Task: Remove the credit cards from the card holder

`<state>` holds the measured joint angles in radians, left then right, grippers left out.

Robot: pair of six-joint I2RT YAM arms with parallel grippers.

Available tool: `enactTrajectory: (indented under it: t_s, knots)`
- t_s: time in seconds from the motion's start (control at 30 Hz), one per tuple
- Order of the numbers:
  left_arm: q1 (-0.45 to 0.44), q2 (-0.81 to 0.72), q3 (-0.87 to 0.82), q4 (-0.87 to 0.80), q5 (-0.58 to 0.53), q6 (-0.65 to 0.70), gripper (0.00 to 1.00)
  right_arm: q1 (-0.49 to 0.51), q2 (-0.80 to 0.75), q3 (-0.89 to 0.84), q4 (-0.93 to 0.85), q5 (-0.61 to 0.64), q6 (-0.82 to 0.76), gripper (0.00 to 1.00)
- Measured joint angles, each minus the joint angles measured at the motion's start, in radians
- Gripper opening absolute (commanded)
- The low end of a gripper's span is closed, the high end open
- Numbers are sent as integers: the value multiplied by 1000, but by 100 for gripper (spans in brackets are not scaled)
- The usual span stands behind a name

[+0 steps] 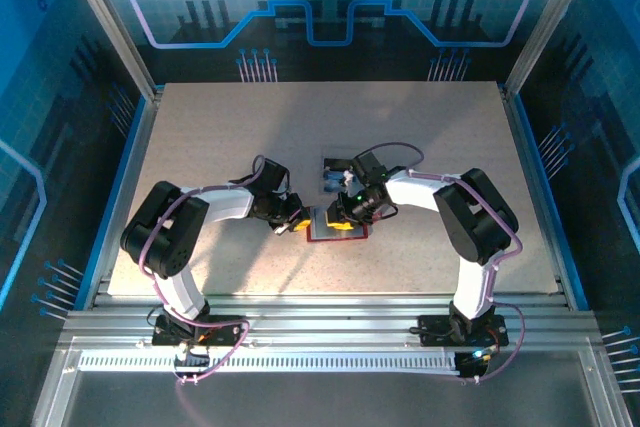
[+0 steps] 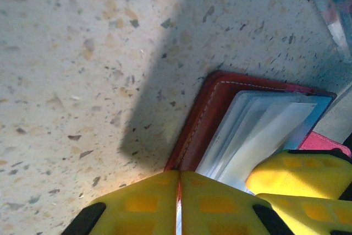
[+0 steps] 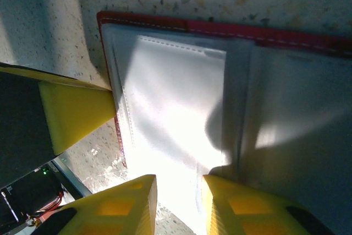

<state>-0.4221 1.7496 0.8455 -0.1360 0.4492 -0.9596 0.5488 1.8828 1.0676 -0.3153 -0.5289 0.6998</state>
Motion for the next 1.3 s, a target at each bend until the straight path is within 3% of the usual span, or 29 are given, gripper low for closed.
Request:
enactTrajectory:
  t_s: [0.73, 1.3]
  knots:
    - [-2, -45, 43, -39, 3, -7, 19, -27, -14, -64, 89, -33, 42, 28]
    - [-46, -8, 89, -32, 31, -7, 37, -45, -20, -131, 216, -97, 108, 27]
